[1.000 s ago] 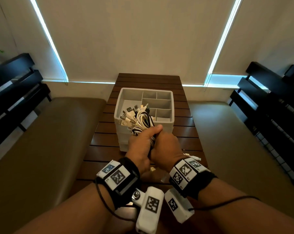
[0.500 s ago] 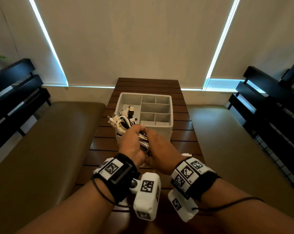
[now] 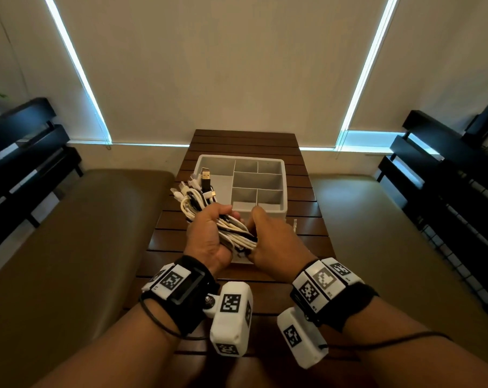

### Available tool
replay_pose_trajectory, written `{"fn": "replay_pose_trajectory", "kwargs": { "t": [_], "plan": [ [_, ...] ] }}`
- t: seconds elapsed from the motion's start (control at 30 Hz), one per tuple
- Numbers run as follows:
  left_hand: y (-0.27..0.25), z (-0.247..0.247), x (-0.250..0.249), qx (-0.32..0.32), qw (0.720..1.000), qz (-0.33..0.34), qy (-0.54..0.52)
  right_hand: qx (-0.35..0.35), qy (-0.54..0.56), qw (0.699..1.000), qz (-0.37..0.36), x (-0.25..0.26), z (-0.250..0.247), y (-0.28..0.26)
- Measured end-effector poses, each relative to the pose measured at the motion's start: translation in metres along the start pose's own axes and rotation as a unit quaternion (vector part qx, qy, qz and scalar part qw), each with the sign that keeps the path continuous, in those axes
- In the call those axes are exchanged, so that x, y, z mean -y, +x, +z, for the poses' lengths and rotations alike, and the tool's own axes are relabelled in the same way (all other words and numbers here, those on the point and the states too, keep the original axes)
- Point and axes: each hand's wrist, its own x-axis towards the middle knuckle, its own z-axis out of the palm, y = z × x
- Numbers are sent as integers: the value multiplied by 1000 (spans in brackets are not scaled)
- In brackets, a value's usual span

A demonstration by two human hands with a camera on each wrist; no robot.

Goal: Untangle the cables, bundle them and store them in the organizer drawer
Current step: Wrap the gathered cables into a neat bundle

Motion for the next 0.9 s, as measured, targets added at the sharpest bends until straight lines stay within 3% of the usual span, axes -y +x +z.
{"fn": "replay_pose_trajectory", "kwargs": {
  "t": [0.23, 0.37, 0.5, 0.63, 0.9],
  "plan": [
    [-9, 2, -17, 68, 997, -17, 33, 50, -37, 992, -112, -18, -4, -2],
    [-11, -4, -18, 88, 991, -70, 71, 108, -178, 971, -116, -20, -13, 0],
    [-14, -7, -19, 140, 979, -104, 108, 145, -216, 959, -117, -19, -18, -1],
    [-18, -7, -18, 165, 966, -123, 159, 76, -262, 955, -115, -19, -16, -2],
    [-24, -8, -15, 241, 928, -186, 214, -61, -248, 959, -122, -15, -1, 2]
  ]
}}
